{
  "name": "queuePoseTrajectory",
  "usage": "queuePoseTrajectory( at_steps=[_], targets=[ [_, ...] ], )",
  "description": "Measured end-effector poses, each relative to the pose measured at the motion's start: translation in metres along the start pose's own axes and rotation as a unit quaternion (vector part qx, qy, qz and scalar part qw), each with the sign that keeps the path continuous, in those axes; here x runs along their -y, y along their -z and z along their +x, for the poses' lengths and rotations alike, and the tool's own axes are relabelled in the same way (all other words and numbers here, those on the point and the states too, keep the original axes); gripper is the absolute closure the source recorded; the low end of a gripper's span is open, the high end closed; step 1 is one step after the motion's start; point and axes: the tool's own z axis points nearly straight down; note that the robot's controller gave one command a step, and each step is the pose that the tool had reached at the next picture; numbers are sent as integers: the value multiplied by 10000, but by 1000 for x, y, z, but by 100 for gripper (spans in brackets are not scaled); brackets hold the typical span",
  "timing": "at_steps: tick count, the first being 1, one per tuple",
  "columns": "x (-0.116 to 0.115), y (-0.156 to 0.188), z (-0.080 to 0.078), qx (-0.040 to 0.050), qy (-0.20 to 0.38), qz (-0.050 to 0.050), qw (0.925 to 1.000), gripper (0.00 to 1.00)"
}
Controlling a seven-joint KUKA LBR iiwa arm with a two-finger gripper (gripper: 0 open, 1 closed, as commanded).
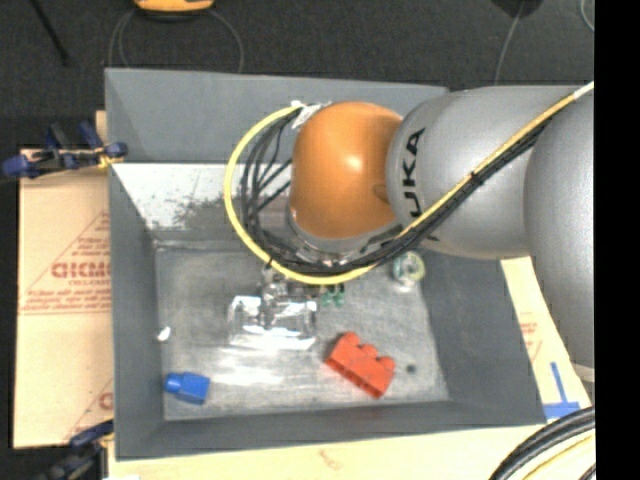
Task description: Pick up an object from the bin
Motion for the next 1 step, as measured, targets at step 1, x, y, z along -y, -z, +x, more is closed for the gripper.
queuePoseTrajectory(
  at_steps=[1],
  targets=[
    [30, 81, 8, 6, 231, 23, 9997, 100]
  ],
)
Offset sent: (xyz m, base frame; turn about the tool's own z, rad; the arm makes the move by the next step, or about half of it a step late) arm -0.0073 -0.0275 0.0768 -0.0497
